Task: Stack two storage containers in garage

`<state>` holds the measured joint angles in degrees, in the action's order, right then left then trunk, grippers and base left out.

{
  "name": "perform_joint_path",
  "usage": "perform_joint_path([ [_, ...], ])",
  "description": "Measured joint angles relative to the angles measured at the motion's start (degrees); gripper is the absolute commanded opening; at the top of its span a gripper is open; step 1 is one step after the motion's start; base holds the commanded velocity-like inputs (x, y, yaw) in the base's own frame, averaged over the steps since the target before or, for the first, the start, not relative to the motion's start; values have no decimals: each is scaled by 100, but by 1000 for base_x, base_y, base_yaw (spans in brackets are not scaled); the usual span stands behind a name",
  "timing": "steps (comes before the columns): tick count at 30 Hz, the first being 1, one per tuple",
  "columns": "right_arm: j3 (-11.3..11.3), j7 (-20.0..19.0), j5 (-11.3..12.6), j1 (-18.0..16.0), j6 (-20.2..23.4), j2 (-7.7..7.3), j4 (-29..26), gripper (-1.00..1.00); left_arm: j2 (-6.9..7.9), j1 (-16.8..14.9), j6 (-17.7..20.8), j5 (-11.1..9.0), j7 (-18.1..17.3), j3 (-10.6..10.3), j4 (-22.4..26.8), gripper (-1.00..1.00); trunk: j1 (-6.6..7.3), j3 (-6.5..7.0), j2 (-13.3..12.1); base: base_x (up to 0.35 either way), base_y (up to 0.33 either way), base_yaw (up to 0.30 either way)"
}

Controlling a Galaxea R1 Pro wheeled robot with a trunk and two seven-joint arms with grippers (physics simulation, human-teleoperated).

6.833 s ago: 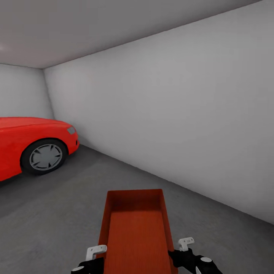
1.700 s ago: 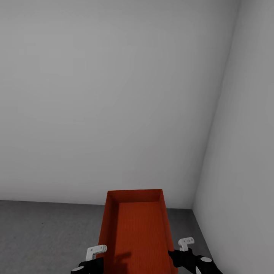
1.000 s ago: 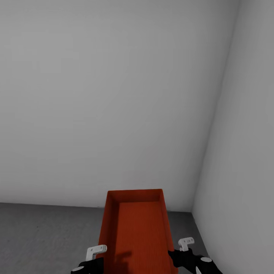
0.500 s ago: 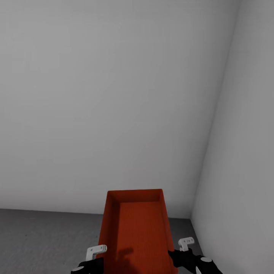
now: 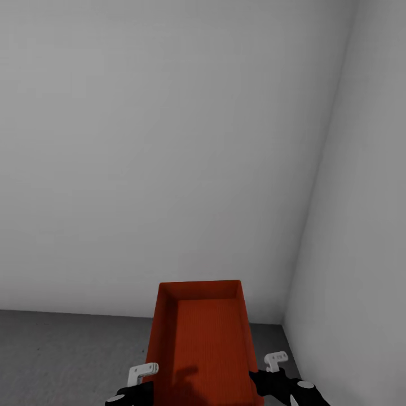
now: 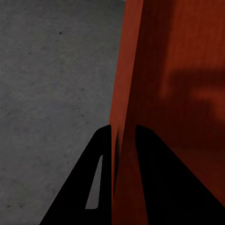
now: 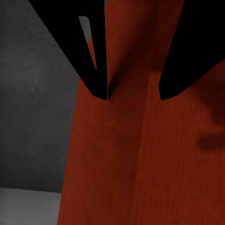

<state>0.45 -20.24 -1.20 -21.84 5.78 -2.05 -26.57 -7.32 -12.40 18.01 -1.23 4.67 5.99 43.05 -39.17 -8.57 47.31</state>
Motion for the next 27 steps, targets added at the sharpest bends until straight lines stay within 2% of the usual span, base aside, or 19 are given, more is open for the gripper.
perform_joint_path([
  [14, -1, -9, 1, 0, 0, -11, 0, -100, -15, 0, -1, 8, 18, -2, 0, -100, 0, 0, 0, 0, 0, 0],
  [27, -1, -17, 4, 0, 2, -19, 2, -100, -23, 0, 3, 10, 25, -1, 0, -100, -285, -294, 520, 0, 0, 0],
])
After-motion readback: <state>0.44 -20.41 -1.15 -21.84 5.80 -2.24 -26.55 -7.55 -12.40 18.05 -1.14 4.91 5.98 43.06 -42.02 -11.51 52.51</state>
